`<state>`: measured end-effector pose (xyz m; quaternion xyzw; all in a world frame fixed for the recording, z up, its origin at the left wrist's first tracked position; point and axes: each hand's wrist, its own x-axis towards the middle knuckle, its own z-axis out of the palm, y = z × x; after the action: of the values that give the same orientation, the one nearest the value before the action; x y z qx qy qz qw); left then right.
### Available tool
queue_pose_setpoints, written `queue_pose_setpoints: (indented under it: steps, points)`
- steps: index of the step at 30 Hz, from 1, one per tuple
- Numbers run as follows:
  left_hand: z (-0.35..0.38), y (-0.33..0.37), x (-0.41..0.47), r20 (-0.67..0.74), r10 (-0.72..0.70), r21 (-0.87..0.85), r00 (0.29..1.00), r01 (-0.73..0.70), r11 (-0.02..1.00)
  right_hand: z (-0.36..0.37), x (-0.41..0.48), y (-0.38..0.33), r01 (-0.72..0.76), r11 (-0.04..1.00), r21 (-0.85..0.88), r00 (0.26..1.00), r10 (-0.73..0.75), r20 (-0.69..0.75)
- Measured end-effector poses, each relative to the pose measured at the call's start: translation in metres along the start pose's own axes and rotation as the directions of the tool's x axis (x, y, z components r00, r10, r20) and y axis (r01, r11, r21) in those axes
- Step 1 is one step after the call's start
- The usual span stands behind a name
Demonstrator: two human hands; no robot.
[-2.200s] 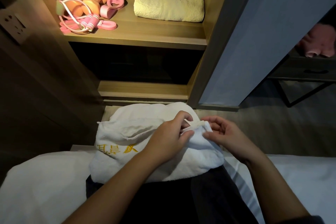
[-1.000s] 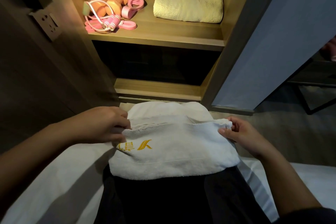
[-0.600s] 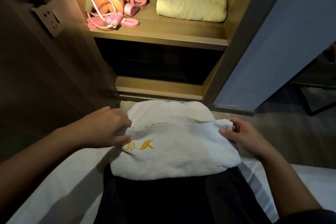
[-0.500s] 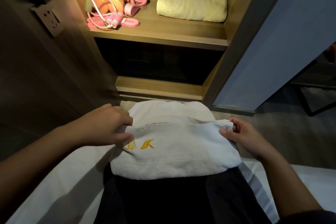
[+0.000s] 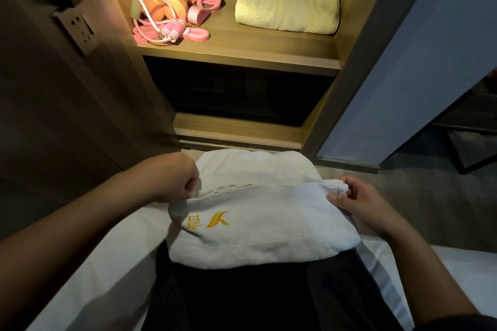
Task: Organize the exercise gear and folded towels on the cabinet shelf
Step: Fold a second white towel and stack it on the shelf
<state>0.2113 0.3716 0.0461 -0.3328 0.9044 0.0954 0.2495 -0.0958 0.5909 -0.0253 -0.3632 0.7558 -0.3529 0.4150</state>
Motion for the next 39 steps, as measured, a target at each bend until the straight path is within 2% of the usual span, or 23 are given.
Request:
queue_pose_setpoints:
  steps: [2,8,11,13,15,16,18,20,21,24,28,32,39]
  points:
    - [0.003,0.002,-0.001,-0.122,-0.022,-0.021,0.992,0.020,1.000,0.000,0.001,0.002,-0.007,1.000,-0.024,1.000,0.007,-0.003]
    - [0.027,-0.004,-0.011,-0.290,-0.101,-0.353,0.952,-0.008,0.936,-0.001,0.001,0.006,-0.026,0.999,-0.018,1.000,0.026,-0.010]
    - [0.030,-0.016,-0.013,-0.318,-0.182,-0.552,0.930,-0.025,0.834,0.000,0.001,0.008,-0.023,1.000,-0.003,0.999,0.023,-0.029]
    - [0.033,-0.021,-0.012,-0.285,-0.188,-0.593,0.940,-0.019,0.805,0.002,0.000,0.007,-0.022,1.000,-0.002,0.999,0.022,-0.032]
    - [0.036,-0.021,-0.011,-0.332,-0.128,-0.551,0.935,-0.082,0.830,0.003,0.001,0.006,-0.025,1.000,-0.004,0.999,0.025,-0.029]
    - [0.035,-0.020,-0.013,-0.411,-0.066,-0.481,0.909,-0.154,0.863,0.003,0.001,0.005,-0.027,1.000,-0.005,0.999,0.027,-0.025]
    - [0.030,-0.021,-0.017,-0.536,0.170,-0.214,0.827,-0.328,0.920,0.002,0.001,0.005,-0.030,0.999,-0.010,0.999,0.030,-0.019]
    - [0.025,-0.023,-0.020,-0.487,0.387,0.001,0.783,-0.443,0.896,0.002,0.000,0.005,-0.028,1.000,-0.015,0.999,0.027,-0.021]
    - [0.023,-0.025,-0.021,-0.439,0.433,0.018,0.787,-0.475,0.880,0.002,0.000,0.005,-0.026,1.000,-0.014,0.999,0.026,-0.022]
    - [0.021,-0.028,-0.021,-0.339,0.476,-0.042,0.811,-0.519,0.854,0.002,0.000,0.006,-0.027,1.000,-0.014,0.999,0.027,-0.021]
    - [0.020,-0.032,-0.019,-0.257,0.507,0.064,0.823,-0.509,0.858,0.002,0.001,0.006,-0.024,1.000,-0.017,1.000,0.024,-0.020]
    - [0.020,-0.030,-0.014,-0.182,0.461,0.108,0.868,-0.448,0.887,0.001,0.003,0.006,-0.034,0.999,-0.036,0.999,0.034,-0.015]
    - [0.022,-0.034,-0.020,-0.180,0.448,-0.006,0.876,-0.456,0.890,0.002,0.002,0.009,-0.026,0.999,-0.018,1.000,0.026,-0.014]
